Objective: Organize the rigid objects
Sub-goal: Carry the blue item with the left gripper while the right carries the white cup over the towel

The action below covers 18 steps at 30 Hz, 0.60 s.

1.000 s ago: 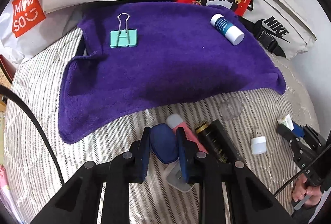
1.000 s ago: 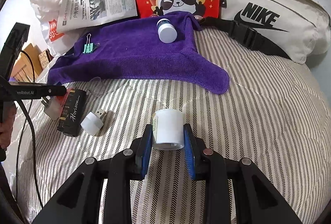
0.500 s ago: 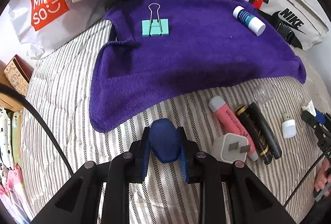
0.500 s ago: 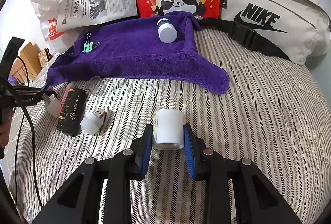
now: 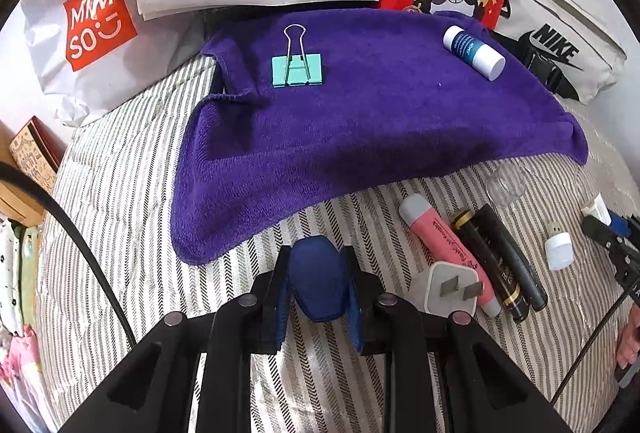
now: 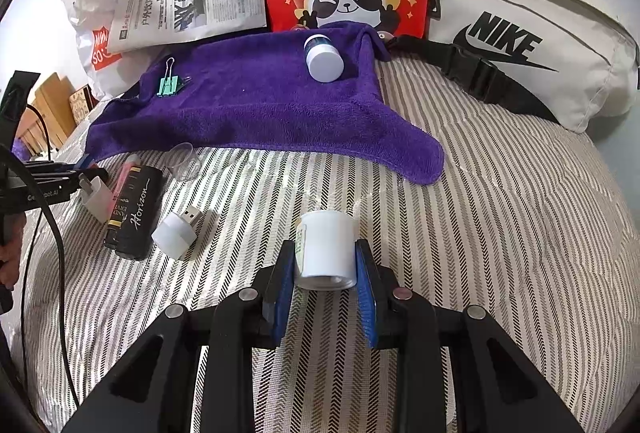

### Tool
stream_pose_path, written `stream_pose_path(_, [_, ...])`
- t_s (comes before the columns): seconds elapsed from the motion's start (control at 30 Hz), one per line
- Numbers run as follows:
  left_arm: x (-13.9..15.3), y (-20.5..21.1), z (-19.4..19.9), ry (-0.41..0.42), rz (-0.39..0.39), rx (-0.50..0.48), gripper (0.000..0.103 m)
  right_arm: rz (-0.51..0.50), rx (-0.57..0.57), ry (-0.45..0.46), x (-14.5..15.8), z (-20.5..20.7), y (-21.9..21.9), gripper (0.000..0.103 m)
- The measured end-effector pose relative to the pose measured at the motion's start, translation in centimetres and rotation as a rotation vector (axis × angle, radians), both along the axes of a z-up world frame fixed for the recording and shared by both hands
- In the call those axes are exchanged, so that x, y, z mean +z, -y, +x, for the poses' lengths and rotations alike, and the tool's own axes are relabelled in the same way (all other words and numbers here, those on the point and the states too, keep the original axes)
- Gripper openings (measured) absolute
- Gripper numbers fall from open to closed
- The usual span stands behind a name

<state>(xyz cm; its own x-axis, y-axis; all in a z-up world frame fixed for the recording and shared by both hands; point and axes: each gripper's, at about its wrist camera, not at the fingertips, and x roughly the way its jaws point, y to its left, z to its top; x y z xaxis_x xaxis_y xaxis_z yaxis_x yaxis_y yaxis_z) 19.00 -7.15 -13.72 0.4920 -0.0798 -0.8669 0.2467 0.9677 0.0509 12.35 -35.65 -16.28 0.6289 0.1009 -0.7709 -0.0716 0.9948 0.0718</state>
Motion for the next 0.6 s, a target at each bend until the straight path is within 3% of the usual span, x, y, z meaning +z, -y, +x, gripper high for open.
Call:
stream_pose_path(0.13, [0.7, 0.0, -1.0, 0.010, -0.011, -0.009, 0.022, -0.033, 0.019, -0.017, 0.2, 0.2, -0.3, 0.029])
stream_pose_path(0.27, [1.7, 0.0, -1.6, 0.034, -0.037, -0.009, 0.022, 0.003, 0.042, -0.027, 1.1, 0.3, -0.1, 0.029])
stream_pose_path(0.6, [5.5, -0.5, -0.5, 0.083, -0.103, -0.016, 0.022, -0.019, 0.127, 0.058, 7.3, 1.8, -1.8, 0.029])
